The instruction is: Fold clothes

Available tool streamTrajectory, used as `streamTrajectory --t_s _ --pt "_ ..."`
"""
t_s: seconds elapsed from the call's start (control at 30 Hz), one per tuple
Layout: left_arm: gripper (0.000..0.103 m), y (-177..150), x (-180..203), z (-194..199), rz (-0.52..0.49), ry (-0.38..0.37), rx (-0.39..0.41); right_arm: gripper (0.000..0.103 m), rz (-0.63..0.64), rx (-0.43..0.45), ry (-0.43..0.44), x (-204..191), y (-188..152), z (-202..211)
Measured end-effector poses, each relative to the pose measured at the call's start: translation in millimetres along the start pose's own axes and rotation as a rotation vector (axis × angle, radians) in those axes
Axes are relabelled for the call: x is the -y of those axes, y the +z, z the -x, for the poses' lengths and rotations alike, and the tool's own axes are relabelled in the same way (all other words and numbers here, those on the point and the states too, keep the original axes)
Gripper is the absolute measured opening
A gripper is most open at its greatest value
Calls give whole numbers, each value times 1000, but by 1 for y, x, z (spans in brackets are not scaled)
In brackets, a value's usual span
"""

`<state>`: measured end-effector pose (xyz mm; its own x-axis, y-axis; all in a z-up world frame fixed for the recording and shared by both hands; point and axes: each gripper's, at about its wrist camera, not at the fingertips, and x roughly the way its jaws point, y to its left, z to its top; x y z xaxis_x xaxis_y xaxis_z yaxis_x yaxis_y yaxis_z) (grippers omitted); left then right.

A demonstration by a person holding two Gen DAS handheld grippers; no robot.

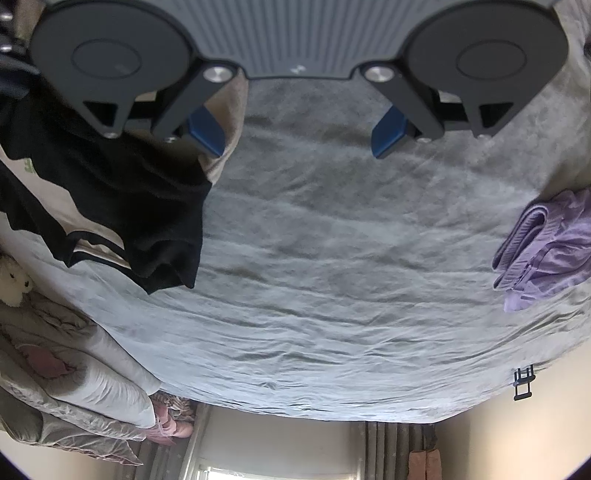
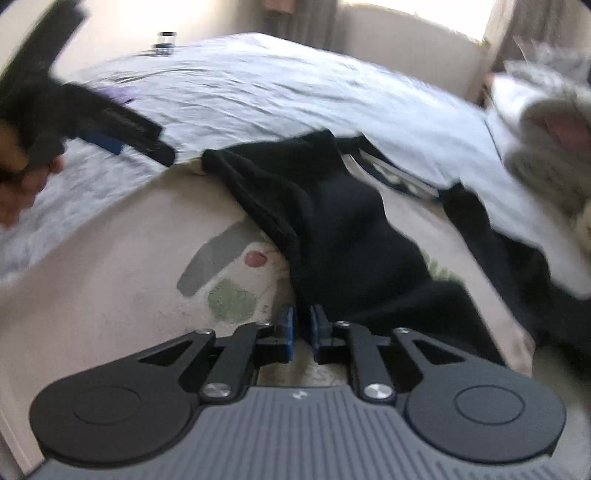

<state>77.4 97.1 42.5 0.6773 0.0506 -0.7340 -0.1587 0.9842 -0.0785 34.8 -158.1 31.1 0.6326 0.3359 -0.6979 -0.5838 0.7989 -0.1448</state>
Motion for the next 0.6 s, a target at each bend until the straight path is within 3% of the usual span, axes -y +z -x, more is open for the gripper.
streamTrajectory --t_s 0.07,0.17,0.23,0.43,0.6 --pt "87 0 -1 0 2 0 1 40 -25 58 25 13 3 15" --pt "87 0 0 0 2 0 0 45 -153 148 47 49 6 43" --pt "88 0 0 0 1 0 -2 47 -239 172 4 77 3 55" --pt "87 -1 2 -1 -4 4 0 47 -530 96 -151 158 -32 67" --pt "87 -2 3 -2 1 10 5 47 -514 -54 -187 165 -51 54"
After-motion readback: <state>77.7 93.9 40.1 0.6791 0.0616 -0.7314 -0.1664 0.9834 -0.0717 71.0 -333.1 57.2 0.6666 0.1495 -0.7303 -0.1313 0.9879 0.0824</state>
